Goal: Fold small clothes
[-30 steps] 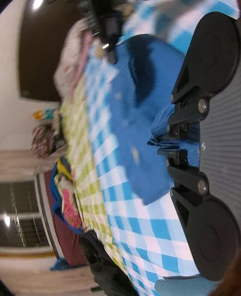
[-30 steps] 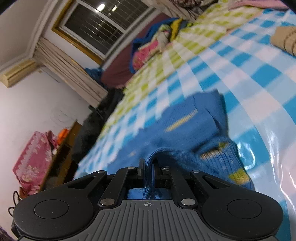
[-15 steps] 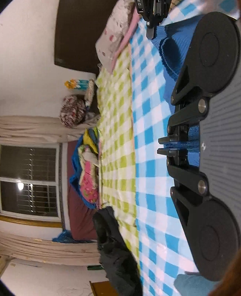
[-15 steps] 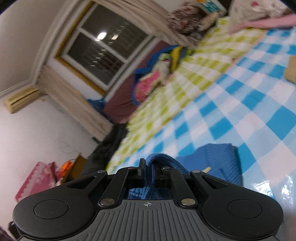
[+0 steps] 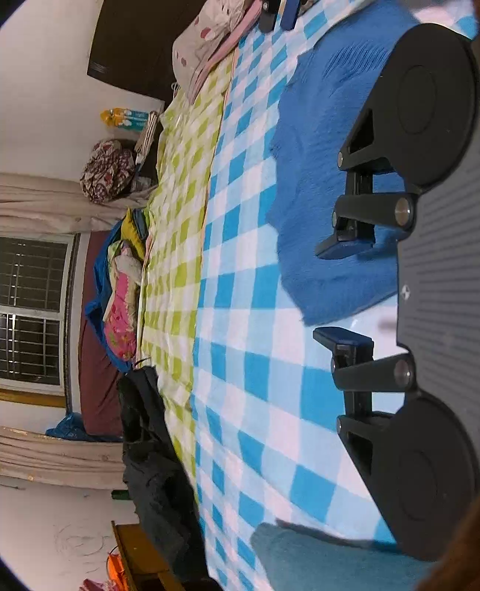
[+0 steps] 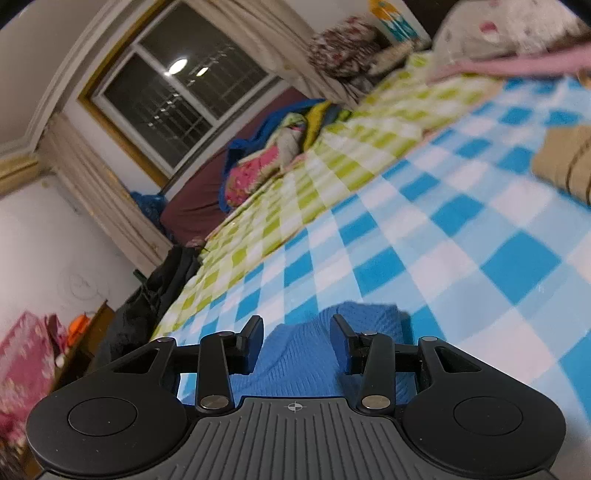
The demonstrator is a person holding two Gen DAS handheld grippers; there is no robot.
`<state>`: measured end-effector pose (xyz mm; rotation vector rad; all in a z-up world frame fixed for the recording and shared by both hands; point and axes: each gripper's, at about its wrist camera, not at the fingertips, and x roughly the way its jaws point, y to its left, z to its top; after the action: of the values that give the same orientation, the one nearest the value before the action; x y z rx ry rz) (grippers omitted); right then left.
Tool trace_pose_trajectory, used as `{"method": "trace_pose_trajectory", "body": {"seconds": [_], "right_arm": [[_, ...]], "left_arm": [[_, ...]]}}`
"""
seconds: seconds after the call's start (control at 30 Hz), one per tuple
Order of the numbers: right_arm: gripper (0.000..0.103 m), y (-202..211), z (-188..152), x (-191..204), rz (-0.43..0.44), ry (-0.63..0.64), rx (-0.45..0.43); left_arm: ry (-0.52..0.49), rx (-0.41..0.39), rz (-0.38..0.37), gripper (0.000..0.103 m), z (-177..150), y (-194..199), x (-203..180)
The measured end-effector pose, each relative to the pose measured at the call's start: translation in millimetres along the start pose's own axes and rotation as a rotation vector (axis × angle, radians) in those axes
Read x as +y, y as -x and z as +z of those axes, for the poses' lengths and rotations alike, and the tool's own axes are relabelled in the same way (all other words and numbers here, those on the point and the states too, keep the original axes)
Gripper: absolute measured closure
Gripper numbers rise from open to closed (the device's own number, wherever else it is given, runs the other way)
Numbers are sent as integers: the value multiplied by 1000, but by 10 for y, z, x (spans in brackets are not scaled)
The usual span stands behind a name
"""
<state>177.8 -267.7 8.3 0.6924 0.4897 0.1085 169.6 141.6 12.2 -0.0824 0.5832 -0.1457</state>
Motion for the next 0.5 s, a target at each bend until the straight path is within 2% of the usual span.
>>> {"method": "trace_pose_trajectory", "body": {"seconds": [0.1, 0.17, 0.3, 0.5], "right_arm": [[62, -18, -24, 54, -37, 85, 14], [61, -95, -59, 56, -84, 134, 43], [61, -335, -113, 31, -111, 182, 126], [62, -546, -192, 53, -140, 275, 201]], "left_arm": [[-5, 3, -24, 48, -62, 30, -76], [-26, 6, -15, 46, -87, -2, -119], [2, 47, -16, 45, -83, -141, -80], [8, 71, -28, 45, -65, -261, -99]]}}
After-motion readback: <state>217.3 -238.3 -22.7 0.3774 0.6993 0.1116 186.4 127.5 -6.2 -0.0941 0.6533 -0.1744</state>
